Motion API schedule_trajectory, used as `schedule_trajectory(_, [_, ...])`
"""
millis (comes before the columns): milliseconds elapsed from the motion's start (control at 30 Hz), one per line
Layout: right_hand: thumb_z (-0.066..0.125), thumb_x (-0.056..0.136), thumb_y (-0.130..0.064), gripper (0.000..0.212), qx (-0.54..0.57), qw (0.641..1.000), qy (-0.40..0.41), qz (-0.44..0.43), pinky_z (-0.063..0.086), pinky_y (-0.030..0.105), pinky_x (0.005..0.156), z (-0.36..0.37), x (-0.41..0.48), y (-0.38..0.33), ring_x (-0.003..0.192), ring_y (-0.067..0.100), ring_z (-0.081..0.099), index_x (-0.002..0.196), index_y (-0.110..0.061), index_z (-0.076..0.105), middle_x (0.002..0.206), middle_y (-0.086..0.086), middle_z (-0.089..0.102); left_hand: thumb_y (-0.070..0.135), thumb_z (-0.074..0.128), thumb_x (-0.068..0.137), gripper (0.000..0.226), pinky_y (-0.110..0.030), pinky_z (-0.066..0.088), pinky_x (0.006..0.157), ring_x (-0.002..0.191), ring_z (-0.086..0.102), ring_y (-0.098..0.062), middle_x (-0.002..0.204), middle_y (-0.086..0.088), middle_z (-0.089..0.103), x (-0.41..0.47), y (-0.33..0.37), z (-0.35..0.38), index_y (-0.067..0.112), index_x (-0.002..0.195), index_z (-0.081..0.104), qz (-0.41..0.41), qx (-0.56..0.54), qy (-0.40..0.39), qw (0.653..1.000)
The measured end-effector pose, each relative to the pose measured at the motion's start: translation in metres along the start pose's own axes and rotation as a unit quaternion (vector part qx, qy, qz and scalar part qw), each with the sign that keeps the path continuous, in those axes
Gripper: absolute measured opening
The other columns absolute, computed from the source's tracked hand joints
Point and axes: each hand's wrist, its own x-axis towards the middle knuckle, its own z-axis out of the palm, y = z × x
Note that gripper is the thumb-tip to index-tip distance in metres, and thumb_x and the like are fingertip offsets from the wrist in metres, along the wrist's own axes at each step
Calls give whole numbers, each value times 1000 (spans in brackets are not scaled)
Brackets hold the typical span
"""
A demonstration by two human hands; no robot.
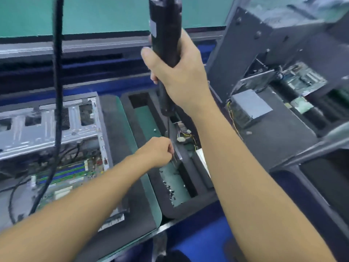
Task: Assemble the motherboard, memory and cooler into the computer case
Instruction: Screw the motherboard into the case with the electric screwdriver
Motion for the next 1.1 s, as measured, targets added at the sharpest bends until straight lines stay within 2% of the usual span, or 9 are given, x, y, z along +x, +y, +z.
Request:
schedule_trajectory(133, [71,92,-18,22,8,999,4,42,53,52,71,-30,-13,36,76,40,59,98,-5,55,85,22,58,4,52,88,28,-37,54,91,104,64,-29,116,-10,67,41,-3,46,11,109,69,-37,139,-96,985])
schedule_trajectory(233, [71,92,-17,18,14,998,-6,62,53,51,71,-43,-22,59,74,36,59,93,-10,55,80,17,58,10,60,87,22,-40,51,94,105,62,-27,117,-5,63,64,-14,77,20,105,68,-46,192,-128,972])
schedule_trajectory(300, [72,91,-17,19,11,996,-10,83,54,48,71,-49,-29,72,72,32,59,87,-18,53,75,9,59,12,62,86,21,-36,43,93,108,59,-21,115,3,63,74,-23,94,29,97,66,-37,247,-131,960])
schedule_trajectory(367, [72,90,-17,19,20,995,-17,99,54,49,72,-53,-34,85,73,33,59,91,-12,55,75,10,59,16,62,85,17,-35,34,88,105,60,-16,109,10,65,81,-35,108,32,91,63,-17,314,-129,940])
schedule_trajectory(500, [72,90,-18,21,38,992,-27,120,55,51,75,-57,-40,102,74,34,58,102,-8,58,74,4,57,18,60,86,18,-35,26,78,86,61,-17,97,6,71,88,-49,133,24,72,50,-6,414,-123,902])
schedule_trajectory(667, [73,89,-20,24,49,988,-33,140,54,52,76,-56,-44,116,77,34,58,104,-8,59,78,10,58,11,60,84,15,-35,31,93,100,63,-23,106,1,66,96,-44,159,25,88,58,-34,391,-124,912])
schedule_trajectory(800, [73,89,-19,25,61,986,-33,154,54,54,73,-57,-46,124,75,36,56,102,-5,57,80,16,57,12,62,82,15,-36,31,85,93,64,-23,102,3,66,98,-43,171,25,86,56,-52,393,-116,911])
schedule_trajectory(933, [73,89,-18,23,69,984,-34,160,55,52,75,-59,-50,129,76,33,57,103,-7,59,78,10,56,1,54,80,28,-35,34,86,93,64,-23,102,4,66,101,-44,176,25,95,58,-55,411,-103,904])
schedule_trajectory(1100, [73,89,-18,21,65,983,-32,168,55,50,76,-63,-54,131,73,29,56,101,-8,59,74,-3,54,5,55,85,28,-36,37,87,99,65,-25,109,2,66,104,-47,178,24,104,61,-40,400,-115,909])
